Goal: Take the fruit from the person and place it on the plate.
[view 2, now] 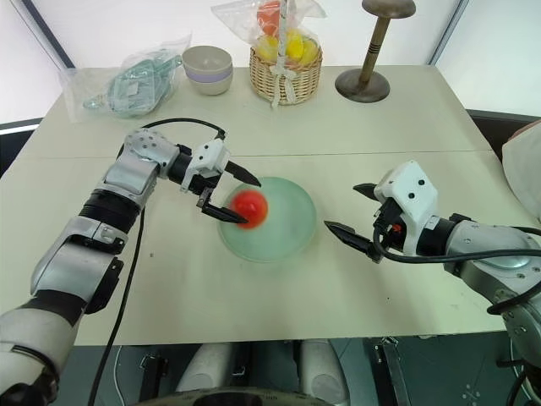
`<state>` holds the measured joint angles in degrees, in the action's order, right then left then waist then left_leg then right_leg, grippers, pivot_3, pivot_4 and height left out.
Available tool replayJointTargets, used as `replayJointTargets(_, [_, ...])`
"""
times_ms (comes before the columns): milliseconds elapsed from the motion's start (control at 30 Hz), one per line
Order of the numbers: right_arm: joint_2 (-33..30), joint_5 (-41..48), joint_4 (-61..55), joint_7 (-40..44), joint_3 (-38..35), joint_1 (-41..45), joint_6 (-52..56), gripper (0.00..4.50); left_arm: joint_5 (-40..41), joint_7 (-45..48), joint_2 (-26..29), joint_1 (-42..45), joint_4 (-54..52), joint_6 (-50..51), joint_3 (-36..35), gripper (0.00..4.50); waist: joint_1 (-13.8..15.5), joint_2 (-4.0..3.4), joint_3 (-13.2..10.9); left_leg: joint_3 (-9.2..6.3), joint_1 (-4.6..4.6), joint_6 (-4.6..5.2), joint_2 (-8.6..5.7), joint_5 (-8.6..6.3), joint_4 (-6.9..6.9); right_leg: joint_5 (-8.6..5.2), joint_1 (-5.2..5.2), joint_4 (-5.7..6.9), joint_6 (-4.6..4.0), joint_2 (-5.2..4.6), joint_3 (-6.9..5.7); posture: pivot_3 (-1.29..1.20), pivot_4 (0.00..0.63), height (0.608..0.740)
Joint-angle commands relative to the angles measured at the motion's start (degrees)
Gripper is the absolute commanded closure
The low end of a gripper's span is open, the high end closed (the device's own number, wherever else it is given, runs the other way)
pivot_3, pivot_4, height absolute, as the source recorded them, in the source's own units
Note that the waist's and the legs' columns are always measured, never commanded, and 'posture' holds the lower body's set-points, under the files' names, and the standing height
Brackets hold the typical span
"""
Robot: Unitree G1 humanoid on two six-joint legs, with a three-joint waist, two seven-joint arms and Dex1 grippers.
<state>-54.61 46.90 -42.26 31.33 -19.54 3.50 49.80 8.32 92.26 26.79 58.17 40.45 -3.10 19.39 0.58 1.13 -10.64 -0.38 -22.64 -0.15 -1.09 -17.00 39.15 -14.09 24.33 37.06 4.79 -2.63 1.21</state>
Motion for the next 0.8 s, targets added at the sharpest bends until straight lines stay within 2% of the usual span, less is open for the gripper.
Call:
replayJointTargets(33, [0.13,0.15,-1.25,-0.28,-1.71,1.23,-0.81,0.00,-0.15,0.24,-0.32,2.33,0.99,-2.29,-0.84,0.06,0.03,0.00,0.00,0.00,0.00,0.00,0.00,0.00,0.00,0.00,0.00,0.00,0.00,0.00,0.00,0.00,0.150,0.740])
replayJointTargets(167, [0.02,0.26,-1.02,-0.21,-1.74,1.68,-0.74,0.00,0.32,-0.75,-1.06,3.64,2.75,-2.00,-2.96,0.06,0.06,0.00,0.00,0.00,-0.01,0.00,0.00,0.00,0.00,0.00,0.00,0.00,0.00,0.00,0.00,0.00,0.150,0.740])
replayJointTargets(400, [-0.95,0.30,0.24,1.22,-1.47,3.48,-0.55,0.00,3.99,-7.34,-1.14,8.93,2.97,5.35,-11.32,0.06,0.01,0.02,-0.01,-0.01,-0.03,0.00,0.00,0.00,0.01,0.00,0.01,0.00,0.01,0.01,-0.02,0.00,0.150,0.740])
replayJointTargets(533, [-1.40,0.17,0.90,2.50,-1.18,4.25,-0.66,0.00,4.28,-7.23,3.82,7.21,-2.80,7.15,-13.74,0.06,-0.60,0.01,-0.01,-0.01,0.00,0.02,0.01,-0.01,0.00,0.00,0.01,0.01,0.01,0.04,-0.01,0.00,0.150,0.740])
replayJointTargets(800, [-1.99,-1.48,2.46,5.82,0.75,5.72,-1.66,0.00,3.31,-5.55,15.70,-5.32,-17.62,6.57,-13.87,0.06,-1.22,0.00,-0.01,-0.02,0.02,0.01,0.04,-0.01,-0.01,0.00,0.03,0.06,0.01,-0.09,0.06,0.00,0.150,0.740])
